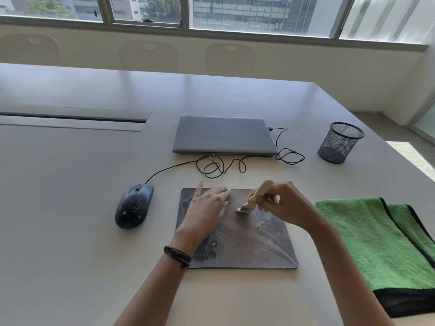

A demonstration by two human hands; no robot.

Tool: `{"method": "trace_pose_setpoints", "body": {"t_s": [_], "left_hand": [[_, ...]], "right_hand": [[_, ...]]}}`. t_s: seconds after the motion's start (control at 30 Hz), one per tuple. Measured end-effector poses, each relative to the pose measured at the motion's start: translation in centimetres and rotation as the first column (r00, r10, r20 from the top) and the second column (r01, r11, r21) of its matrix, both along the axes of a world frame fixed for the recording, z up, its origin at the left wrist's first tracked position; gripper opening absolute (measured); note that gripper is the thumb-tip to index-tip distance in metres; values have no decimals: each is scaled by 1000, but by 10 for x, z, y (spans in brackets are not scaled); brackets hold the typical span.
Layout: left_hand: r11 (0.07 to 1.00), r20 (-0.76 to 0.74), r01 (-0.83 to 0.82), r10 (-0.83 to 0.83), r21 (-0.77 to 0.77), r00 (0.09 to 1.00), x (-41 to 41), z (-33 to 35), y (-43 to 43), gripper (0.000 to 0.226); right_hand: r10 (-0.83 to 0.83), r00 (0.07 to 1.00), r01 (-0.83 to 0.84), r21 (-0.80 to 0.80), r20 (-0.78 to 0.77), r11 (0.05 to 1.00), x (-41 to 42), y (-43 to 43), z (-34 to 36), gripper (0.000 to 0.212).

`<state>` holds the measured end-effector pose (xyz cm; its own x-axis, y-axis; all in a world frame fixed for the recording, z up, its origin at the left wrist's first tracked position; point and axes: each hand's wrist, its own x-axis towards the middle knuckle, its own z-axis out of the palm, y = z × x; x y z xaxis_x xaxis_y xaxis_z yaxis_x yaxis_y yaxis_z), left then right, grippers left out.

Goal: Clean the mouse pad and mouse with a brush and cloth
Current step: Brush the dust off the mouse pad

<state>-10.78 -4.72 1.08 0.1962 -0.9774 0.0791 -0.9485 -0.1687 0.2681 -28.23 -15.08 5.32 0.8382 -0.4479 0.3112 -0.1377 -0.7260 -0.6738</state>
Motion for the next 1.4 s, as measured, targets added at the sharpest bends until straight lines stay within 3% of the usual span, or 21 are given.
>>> {"method": "trace_pose_setpoints", "body": {"t_s": [0.1,0.27,0.5,0.6,0.67,0.73,0.87,0.93,1.03,1.23,1.4], "left_hand": [[1000,-7,-1,1,-4,1000,0,-1,-1,42],[1000,-3,-1,1,-15,1000,1,-2,-1,40],[1000,-2,1,-1,-7,1000,2,-2,-1,42],[1000,-5,3,-3,2,1000,1,-2,-2,42],[1000,-8,0,0,-11,1000,1,-2,-2,42],[1000,-11,-2,1,-16,1000,1,-2,-1,41],[1000,-19,-4,4,-16,1000,0,-1,-2,40],[1000,-22,-2,2,-18,1000,0,-1,-1,40],[1000,-22,1,-1,-19,1000,0,-1,0,40],[1000,-23,1,-1,-9,1000,-1,1,-1,42],[1000,-26,5,-5,-1,1000,-1,2,0,42]], "right_hand": [[-35,999,34,16,7,999,-4,-7,6,10],[-84,995,85,-10,56,996,6,-5,4,10],[85,996,-87,105,23,991,4,1,-2,27],[131,991,-132,193,15,972,-5,-1,-3,6],[129,991,-130,237,16,963,-11,-4,-1,12],[86,995,-95,204,51,974,-14,-6,1,9],[-124,978,129,-20,170,991,-12,-12,-4,35],[-194,968,209,-81,160,975,-12,-13,-8,27],[-151,987,157,-122,55,980,-11,-10,-15,13],[40,999,-40,9,-7,999,-10,6,-8,16],[-99,991,101,-15,84,995,-12,1,-5,11]]}}
